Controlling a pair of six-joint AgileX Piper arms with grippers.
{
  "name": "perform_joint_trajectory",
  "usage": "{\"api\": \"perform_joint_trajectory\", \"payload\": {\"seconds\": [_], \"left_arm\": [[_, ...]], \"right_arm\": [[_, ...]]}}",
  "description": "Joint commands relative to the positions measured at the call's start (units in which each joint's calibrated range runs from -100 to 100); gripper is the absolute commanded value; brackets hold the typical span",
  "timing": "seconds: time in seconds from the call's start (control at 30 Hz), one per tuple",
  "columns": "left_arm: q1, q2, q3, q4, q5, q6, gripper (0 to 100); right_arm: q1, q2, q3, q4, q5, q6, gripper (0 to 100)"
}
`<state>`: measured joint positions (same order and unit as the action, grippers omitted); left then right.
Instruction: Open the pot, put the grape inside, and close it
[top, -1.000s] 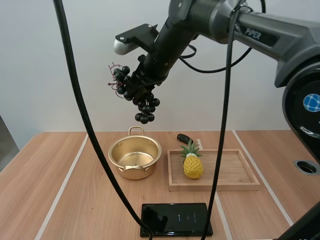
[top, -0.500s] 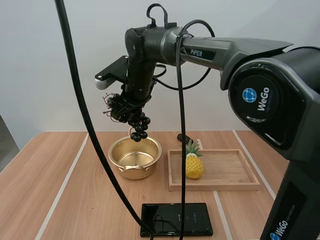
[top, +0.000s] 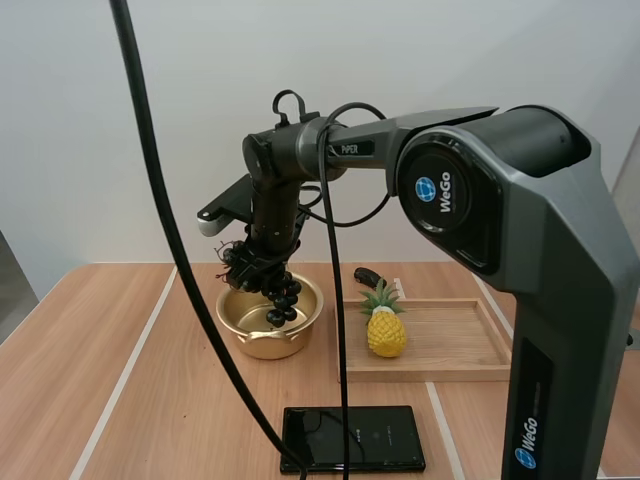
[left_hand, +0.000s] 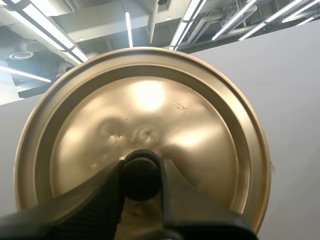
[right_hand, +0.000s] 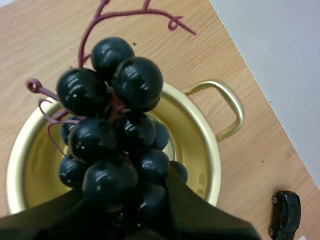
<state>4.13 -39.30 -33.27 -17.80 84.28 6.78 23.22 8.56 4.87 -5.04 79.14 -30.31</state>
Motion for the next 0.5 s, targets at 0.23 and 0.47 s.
{"api": "perform_joint_trajectory", "payload": {"seconds": [0.23, 0.47], "left_arm": [[0.1, -0.3, -0.4, -0.2, 0.6, 0.1, 0], [0.1, -0.3, -0.4, -0.2, 0.6, 0.1, 0]], "right_arm": [[0.1, 2.9, 1.6, -3.8, -2.5, 1.8, 0], [0.1, 4.0, 4.2, -5.1, 0.8, 3.0, 0]]}}
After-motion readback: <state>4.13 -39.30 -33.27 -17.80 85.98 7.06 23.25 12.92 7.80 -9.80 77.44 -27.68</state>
